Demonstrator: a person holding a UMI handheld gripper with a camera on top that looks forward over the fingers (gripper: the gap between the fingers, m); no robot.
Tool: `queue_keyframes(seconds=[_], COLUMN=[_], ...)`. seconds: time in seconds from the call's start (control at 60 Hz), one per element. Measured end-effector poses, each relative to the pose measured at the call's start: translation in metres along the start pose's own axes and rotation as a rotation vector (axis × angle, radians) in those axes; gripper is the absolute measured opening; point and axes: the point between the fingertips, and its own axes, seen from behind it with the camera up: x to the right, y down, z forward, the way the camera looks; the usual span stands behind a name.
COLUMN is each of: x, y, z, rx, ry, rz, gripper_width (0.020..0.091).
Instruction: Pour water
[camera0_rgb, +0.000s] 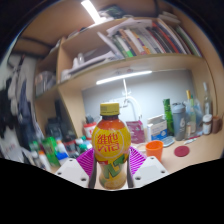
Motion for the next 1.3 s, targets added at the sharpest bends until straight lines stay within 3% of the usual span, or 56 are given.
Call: queue_keyframes(seconds=[0.1, 0.2, 0.367, 0.533, 0.783, 0.983, 1.133, 1.217, 1.3], x=[-0.01, 0.007, 0.036, 0.056, 0.055, 0.058, 0.049, 0.041, 0.036], y=[-0.048, -0.068, -0.049, -0.03, -0.044, -0.035, -0.048, -0.07, -0.118], z=[0.025, 0.054, 0.097, 0.115, 0.12, 0.122, 0.12, 0.115, 0.098], rx=[0.056, 0.043, -0.032, -0.072, -0.092, -0.098, -0.113, -0.107, -0.042], ry=[-0.106, -0.169, -0.232, -0.2, -0.274, -0.25, -0.33, -0.374, -0.47], rz=[0.357, 0.801, 1.458, 1.684, 2.074, 2.165, 2.087, 1.845, 1.492], gripper_width=[0.0436, 0.0435, 0.0434, 0.0432, 0.0435, 0.0435, 0.0435, 0.0435, 0.0433])
